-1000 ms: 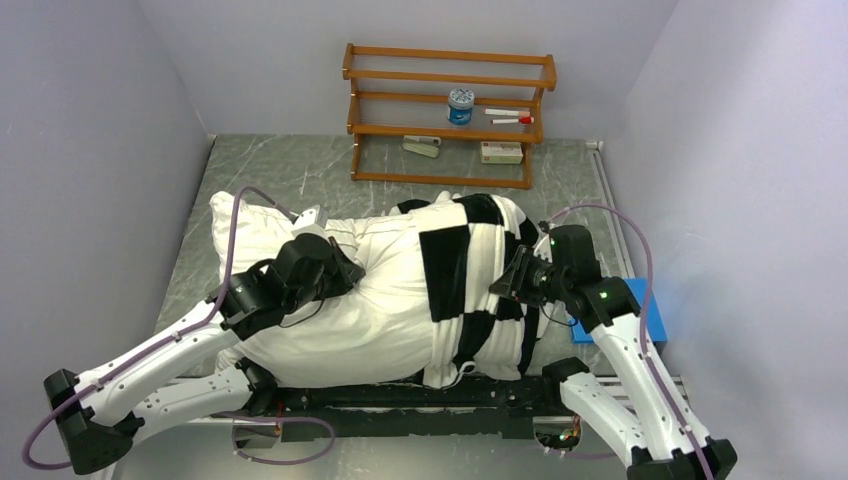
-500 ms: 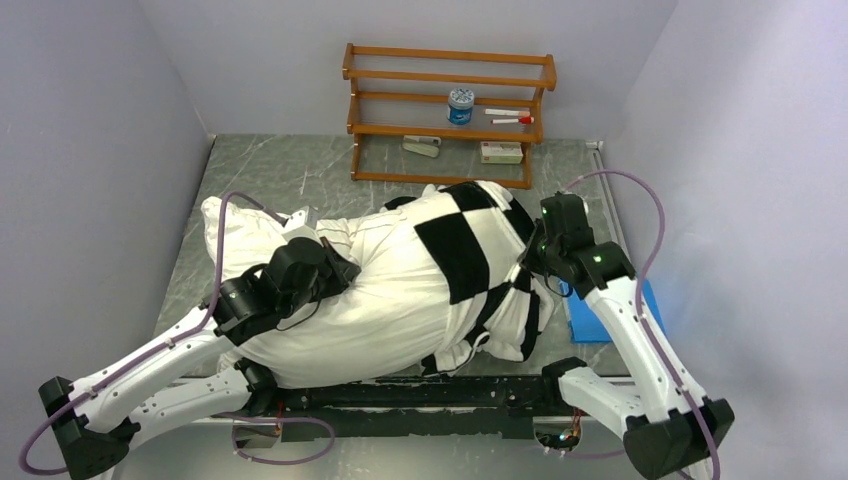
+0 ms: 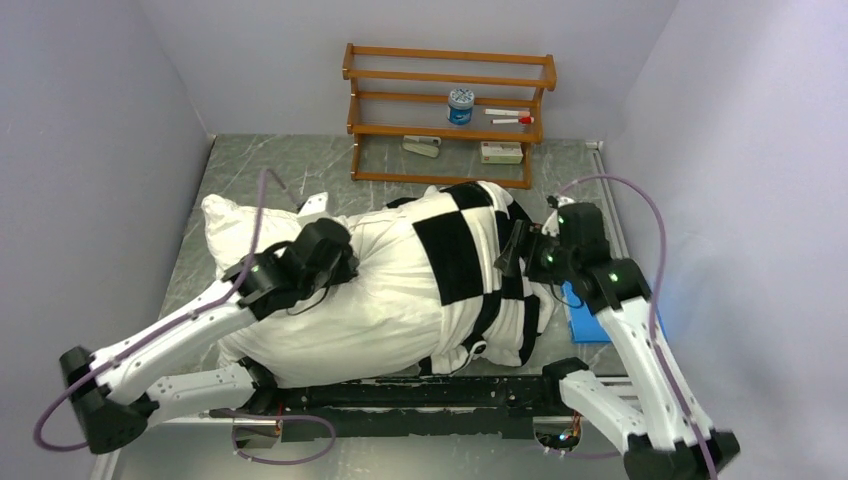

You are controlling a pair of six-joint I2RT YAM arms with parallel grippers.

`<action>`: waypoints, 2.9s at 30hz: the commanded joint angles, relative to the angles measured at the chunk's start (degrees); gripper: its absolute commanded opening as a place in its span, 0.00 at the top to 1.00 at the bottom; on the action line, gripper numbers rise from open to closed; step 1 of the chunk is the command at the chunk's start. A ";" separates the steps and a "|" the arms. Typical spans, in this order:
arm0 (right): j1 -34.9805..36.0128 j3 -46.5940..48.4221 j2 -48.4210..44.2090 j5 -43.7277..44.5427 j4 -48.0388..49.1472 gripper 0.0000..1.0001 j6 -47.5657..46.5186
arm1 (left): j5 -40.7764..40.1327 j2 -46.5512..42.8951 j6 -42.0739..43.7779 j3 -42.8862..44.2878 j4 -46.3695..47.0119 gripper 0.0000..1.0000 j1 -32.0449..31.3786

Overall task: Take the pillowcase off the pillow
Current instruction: Remove the pillow from the pillowcase.

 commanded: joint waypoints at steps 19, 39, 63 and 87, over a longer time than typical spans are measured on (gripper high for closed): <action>14.73 -1.86 22.90 -10.15 25.60 0.19 15.59 | 21.12 4.02 29.15 16.62 -5.64 0.03 17.43; 13.47 0.36 9.94 -3.51 13.70 0.15 11.13 | -5.77 23.47 20.33 11.66 -15.01 0.24 -8.26; 22.84 -17.66 -0.94 10.17 22.42 0.88 36.61 | -1.30 20.78 18.21 7.48 -11.47 0.29 -3.68; 4.60 0.75 2.68 1.78 7.52 0.85 -1.32 | 5.76 16.36 21.35 -1.01 -9.86 0.40 5.74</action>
